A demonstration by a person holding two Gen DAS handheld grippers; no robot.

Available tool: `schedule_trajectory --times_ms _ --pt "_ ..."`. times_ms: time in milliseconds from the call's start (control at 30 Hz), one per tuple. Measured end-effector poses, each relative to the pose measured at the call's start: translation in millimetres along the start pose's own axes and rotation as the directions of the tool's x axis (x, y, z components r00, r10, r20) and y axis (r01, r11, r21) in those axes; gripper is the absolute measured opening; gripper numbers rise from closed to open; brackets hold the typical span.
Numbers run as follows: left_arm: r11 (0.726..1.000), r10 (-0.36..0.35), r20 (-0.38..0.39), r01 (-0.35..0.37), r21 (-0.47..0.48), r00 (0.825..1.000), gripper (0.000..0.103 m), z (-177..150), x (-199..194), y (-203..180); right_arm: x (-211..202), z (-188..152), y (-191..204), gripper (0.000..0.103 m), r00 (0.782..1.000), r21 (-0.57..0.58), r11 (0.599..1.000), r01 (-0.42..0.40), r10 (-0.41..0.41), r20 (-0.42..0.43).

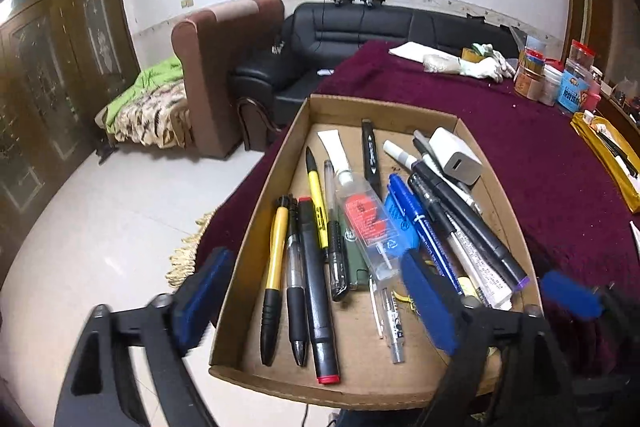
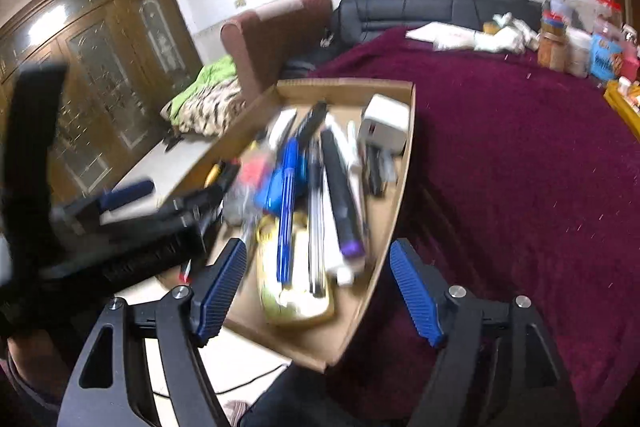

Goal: Organize rigid objects

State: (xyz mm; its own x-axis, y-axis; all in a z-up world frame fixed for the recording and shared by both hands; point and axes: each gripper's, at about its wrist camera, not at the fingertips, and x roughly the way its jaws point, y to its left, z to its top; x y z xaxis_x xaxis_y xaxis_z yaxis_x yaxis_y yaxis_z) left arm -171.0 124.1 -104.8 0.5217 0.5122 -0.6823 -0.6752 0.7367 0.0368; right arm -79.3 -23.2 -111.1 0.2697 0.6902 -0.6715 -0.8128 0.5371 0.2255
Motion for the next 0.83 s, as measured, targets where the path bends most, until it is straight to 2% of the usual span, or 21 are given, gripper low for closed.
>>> schedule_trajectory --times_ms 100,200,367,400,567,667,833 --pt "0.996 0.079 0.06 -0.081 0.029 0.995 0.102 1 -8 0 10 -10 -2 0.074 0.998 0.0 0.999 -0.038 0.038 -0.049" --pt "0.989 0.135 0.061 -0.138 0.06 0.989 0.102 3 -13 1 8 -12 -5 0.074 0.996 0.016 0.999 -0.051 0.052 -0.066" --pt "0.99 0.126 0.047 -0.128 0.058 0.991 0.102 4 -18 6 -12 -13 -9 0.08 0.998 0.072 0.997 0.025 -0.021 -0.056" --pt "0.989 0.128 0.045 -0.131 0.062 0.991 0.102 6 -19 7 -18 -12 -7 0.081 0.999 0.074 0.997 0.021 -0.017 -0.049" --pt "0.995 0.098 0.03 -0.099 0.028 0.995 0.102 11 -24 17 -38 -2 22 0.081 0.995 -0.064 0.993 0.095 -0.093 0.045" --pt "0.997 0.081 0.018 -0.081 0.008 0.997 0.102 13 -23 27 -35 12 26 0.081 1.0 -0.062 0.998 0.026 -0.025 0.014" --pt "0.997 0.07 0.036 -0.07 0.008 0.997 0.102 13 -24 29 -23 24 30 0.081 0.999 -0.043 0.998 0.034 -0.034 -0.007"
